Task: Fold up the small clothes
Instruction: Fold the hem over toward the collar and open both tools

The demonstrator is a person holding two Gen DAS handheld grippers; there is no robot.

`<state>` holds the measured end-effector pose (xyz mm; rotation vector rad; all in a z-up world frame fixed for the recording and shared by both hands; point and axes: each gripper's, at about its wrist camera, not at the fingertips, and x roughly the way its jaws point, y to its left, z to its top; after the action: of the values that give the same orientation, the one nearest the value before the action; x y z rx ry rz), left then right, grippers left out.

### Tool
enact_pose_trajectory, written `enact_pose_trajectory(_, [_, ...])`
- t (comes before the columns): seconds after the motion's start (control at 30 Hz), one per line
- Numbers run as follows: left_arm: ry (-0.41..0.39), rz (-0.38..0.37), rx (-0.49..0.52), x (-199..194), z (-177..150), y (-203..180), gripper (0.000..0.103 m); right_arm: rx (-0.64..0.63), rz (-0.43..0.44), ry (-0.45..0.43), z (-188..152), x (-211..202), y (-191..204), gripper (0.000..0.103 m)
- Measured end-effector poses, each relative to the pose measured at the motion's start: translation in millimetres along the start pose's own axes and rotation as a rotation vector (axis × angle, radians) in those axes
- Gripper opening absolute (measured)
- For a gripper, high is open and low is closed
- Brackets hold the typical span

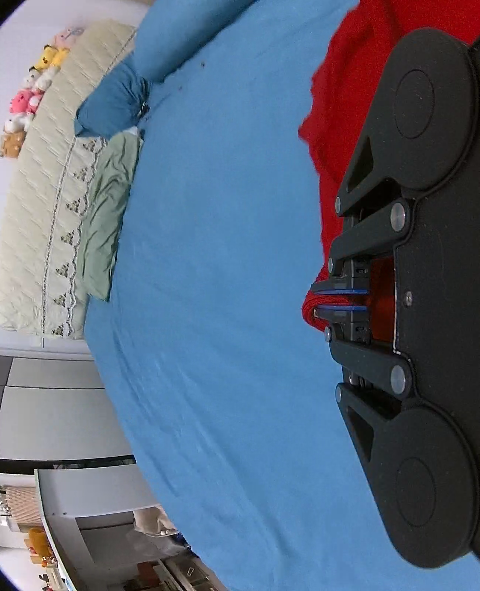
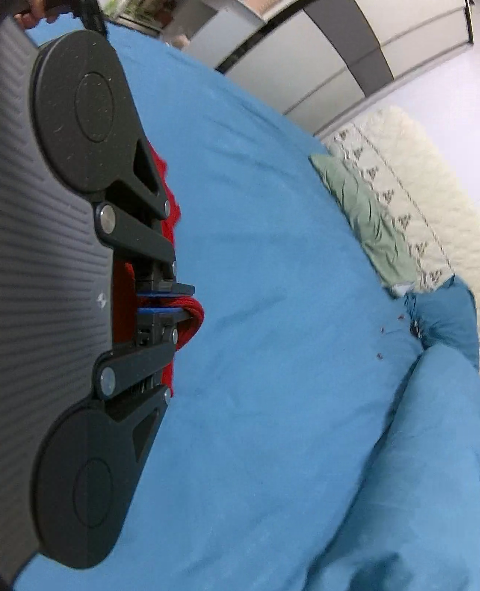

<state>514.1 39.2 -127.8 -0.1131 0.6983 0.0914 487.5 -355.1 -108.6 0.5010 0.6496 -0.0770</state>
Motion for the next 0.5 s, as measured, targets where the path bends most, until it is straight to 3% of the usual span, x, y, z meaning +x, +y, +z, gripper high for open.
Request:
enact_pose_trajectory(0.1, [0.001, 0.01, 0.002, 15, 3, 1, 0.005, 0.037, 0.004, -0.012, 4, 21, -10, 0.02])
enact_pose_trajectory(0.17, [-0.003, 0.018, 0.014, 21, 8, 0, 0.014, 0.007, -0.005, 0.001, 3, 33, -9, 0.022])
enact_pose_trajectory(0.2, [-0.012, 0.026, 0.013, 18, 8, 0, 0.023, -0.004, -0.016, 0.014, 0, 36, -8, 0.023])
enact_pose_trajectory(0.23, [-0.027, 0.036, 0.013, 13, 7, -4, 0.047, 0.0, -0.019, 0.018, -1, 37, -8, 0.029])
enact_pose_trajectory(0.3, [-0.068, 0.04, 0.037, -5, 4, -6, 0.071, -0.003, 0.005, -0.002, -6, 28, -8, 0.062])
enact_pose_trajectory(0.33, [-0.095, 0.039, 0.06, -19, -2, -6, 0.071, -0.031, 0.012, -0.034, -10, 20, -3, 0.091])
enact_pose_trajectory(0.37, [-0.103, 0.023, 0.081, -30, -8, -8, 0.072, -0.072, 0.012, -0.073, -16, 8, 2, 0.103])
enact_pose_trajectory(0.43, [-0.072, -0.059, 0.117, -45, -24, -11, 0.076, -0.194, 0.046, -0.121, -34, -10, 15, 0.103])
enact_pose_trajectory(0.5, [0.001, -0.128, 0.138, -46, -42, -14, 0.077, -0.266, 0.063, -0.063, -52, -15, 25, 0.103])
